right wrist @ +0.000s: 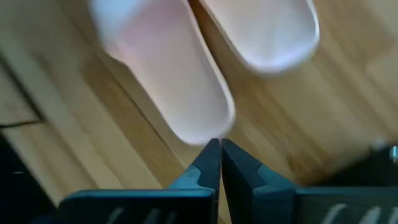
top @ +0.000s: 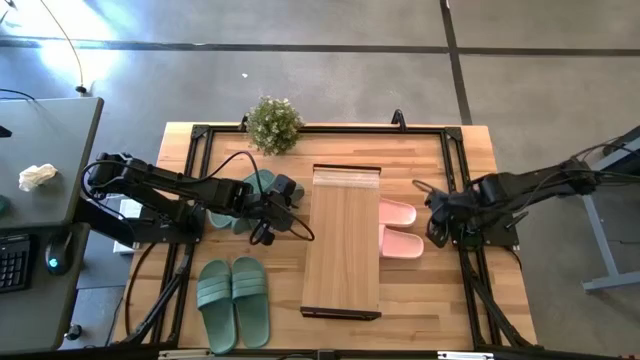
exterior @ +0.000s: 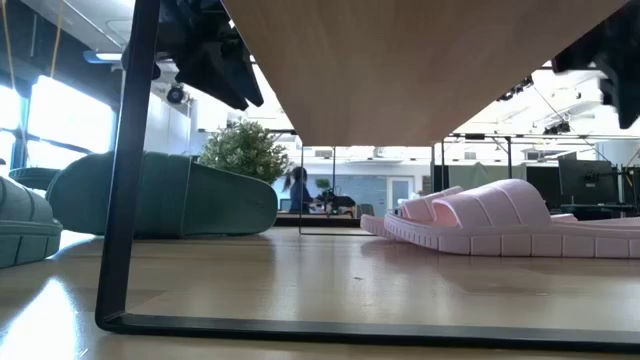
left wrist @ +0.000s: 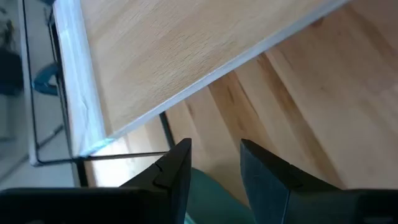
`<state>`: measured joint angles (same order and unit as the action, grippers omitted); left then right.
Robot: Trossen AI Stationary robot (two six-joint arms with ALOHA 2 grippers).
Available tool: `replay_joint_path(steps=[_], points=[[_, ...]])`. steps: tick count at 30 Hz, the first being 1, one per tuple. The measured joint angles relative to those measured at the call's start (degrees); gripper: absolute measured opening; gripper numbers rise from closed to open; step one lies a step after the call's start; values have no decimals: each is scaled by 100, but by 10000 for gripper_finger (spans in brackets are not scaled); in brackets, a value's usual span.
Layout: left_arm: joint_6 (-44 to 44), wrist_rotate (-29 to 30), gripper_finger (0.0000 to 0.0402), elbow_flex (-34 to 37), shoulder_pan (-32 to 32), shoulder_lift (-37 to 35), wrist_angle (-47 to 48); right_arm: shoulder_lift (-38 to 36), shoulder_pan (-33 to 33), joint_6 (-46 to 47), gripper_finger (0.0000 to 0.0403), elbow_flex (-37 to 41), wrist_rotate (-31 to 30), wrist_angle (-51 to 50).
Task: Pick and place slides into the shelf
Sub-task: Put the pink slipper under the shelf
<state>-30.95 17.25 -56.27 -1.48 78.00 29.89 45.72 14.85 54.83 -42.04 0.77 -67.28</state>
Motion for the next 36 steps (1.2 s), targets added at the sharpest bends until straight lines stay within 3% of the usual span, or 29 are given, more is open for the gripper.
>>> replay_joint_path(steps=[9,15,19,23,36], points=[[681,-526,122,2,0,-64,325,379,1680,2110,0,703,-529,730],[673,-526,122,2,0,-63,392,913,2327,3031,0,934,-354,1199],[659,-526,122,2,0,-63,387,1306,2437,3233,0,1073,-493,1869],[545,-526,122,2,0,-63,378,1583,2430,3373,0,1189,-643,1914],[489,-524,122,2,0,-63,362,1811,2283,3968,0,1674,-1190,2963]])
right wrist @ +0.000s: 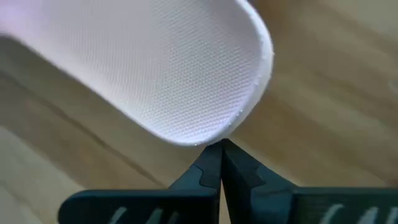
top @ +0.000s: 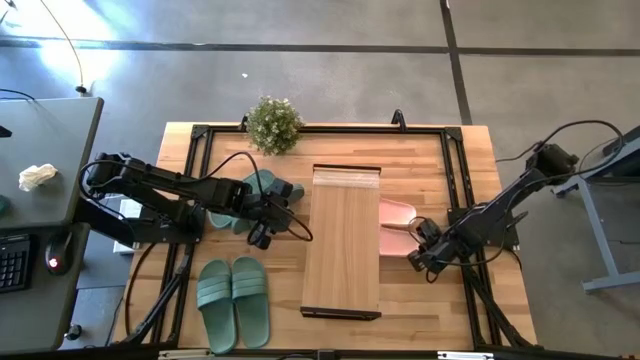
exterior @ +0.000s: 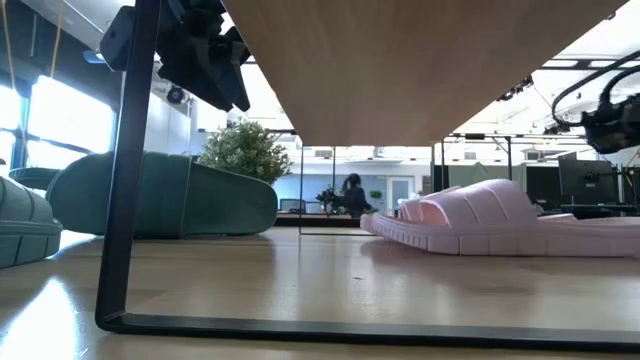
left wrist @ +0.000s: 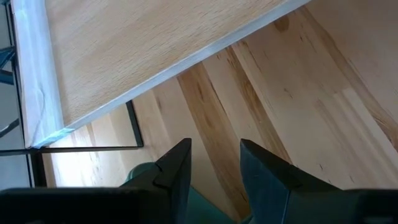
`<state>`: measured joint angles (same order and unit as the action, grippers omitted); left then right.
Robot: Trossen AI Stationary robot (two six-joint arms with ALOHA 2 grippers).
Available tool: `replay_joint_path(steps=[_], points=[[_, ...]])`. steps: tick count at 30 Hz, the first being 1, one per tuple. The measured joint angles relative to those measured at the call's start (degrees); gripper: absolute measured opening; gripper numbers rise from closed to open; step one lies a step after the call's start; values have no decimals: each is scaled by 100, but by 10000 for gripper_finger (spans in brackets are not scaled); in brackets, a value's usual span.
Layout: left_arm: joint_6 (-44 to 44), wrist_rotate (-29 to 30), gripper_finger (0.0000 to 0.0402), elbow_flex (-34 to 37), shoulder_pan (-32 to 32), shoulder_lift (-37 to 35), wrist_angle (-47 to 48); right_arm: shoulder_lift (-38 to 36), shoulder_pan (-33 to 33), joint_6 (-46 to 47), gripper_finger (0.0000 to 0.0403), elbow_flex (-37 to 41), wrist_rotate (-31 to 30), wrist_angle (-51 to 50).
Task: Pick and place slides into the shelf
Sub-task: Put the pink slipper under the shelf
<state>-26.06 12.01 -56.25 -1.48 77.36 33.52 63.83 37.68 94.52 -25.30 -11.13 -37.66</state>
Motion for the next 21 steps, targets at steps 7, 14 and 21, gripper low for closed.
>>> replay_joint_path(steps=[7,14,21], points=[[-68,2,122,0,0,2,-26,22,-443,-503,0,-2,-69,363],[-66,20,122,0,0,2,-44,20,-996,-1209,0,-2,-26,718],[-66,24,122,0,0,2,-44,20,-1390,-1805,0,-4,149,951]])
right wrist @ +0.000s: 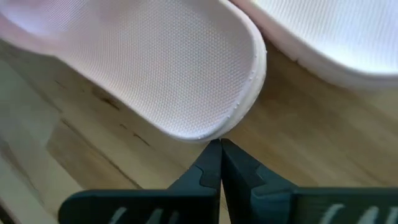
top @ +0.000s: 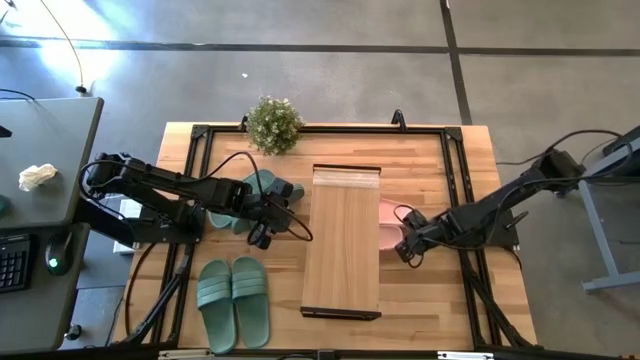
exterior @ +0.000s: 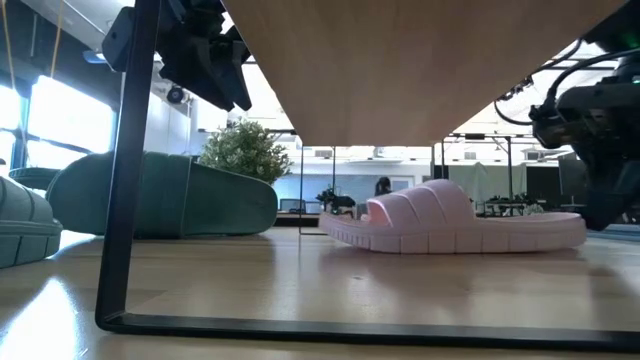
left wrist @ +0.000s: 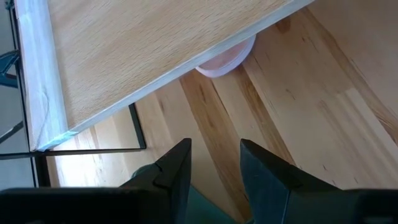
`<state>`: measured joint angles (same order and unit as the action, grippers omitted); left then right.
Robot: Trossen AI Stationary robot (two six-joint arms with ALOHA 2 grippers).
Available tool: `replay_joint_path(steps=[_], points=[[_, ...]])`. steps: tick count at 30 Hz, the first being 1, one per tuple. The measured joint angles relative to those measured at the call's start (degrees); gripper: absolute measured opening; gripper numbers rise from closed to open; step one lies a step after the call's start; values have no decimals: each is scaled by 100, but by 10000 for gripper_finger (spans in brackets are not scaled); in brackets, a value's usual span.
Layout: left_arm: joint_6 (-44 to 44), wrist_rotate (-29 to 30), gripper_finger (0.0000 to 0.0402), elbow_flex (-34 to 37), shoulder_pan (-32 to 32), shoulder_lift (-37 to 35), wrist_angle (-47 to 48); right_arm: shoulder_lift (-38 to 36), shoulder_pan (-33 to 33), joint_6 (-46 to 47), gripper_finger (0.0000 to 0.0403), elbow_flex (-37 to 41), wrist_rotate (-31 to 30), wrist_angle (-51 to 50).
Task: Pick and place slides into the shelf
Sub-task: Put the pink slipper under the shelf
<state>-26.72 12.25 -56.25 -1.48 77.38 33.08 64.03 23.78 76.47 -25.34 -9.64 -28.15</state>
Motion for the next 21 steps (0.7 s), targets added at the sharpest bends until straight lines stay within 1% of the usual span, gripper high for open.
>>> replay_joint_path(steps=[9,17,19,21], points=[[0,44,122,0,0,0,2,18,-323,-566,0,-4,281,368],[0,103,122,-2,0,0,8,356,-384,-794,0,-5,669,505],[-1,101,122,-2,-2,0,18,318,-349,-796,0,-31,661,416],[0,101,122,-2,-2,0,51,203,-308,-787,0,-176,550,33]])
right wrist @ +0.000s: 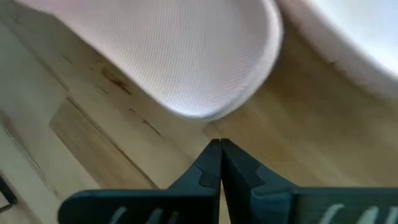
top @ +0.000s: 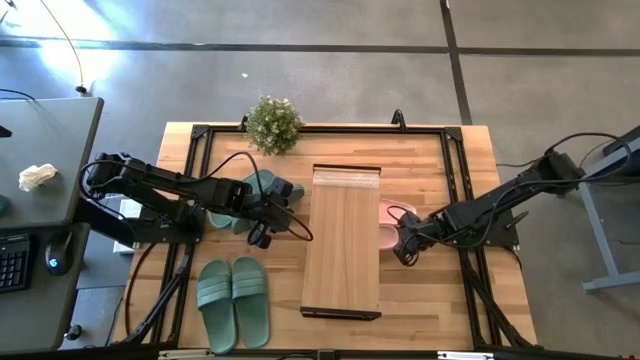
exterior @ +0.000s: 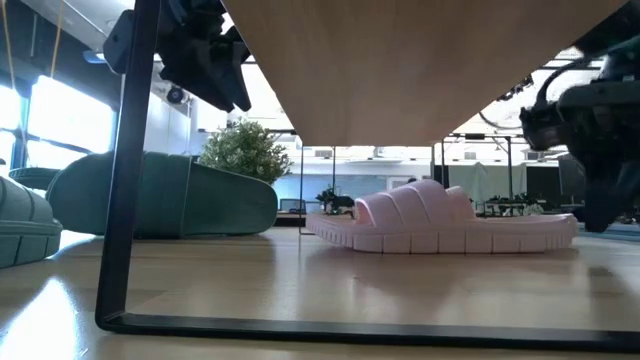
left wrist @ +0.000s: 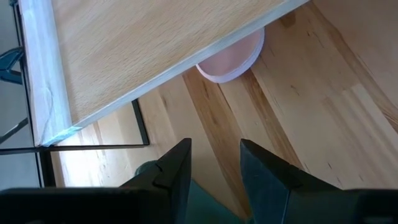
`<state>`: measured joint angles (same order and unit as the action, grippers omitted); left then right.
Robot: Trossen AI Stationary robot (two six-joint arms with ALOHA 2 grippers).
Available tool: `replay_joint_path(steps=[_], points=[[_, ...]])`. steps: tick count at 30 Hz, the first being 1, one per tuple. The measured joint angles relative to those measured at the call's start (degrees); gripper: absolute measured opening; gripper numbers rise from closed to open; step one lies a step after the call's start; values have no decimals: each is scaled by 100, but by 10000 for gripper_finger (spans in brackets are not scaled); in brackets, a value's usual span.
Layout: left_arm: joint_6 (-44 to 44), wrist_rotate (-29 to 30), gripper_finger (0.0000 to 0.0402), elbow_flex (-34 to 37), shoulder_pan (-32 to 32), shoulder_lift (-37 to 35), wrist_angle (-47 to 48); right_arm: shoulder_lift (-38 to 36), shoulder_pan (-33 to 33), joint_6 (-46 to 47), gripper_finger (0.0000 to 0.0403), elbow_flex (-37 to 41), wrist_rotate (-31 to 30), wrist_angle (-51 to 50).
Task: Pick and place slides into the shelf
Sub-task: Put the pink slipper under the shelf, then adjust the slippers under the shelf
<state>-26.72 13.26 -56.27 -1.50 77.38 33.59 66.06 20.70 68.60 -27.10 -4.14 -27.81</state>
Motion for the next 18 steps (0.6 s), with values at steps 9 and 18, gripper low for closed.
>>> replay_joint_path(steps=[9,18], points=[[0,94,122,0,0,2,74,-490,-20,-295,0,-963,-817,-2973],[-1,136,122,-2,2,2,90,-548,-797,-585,0,-605,-580,-3135]])
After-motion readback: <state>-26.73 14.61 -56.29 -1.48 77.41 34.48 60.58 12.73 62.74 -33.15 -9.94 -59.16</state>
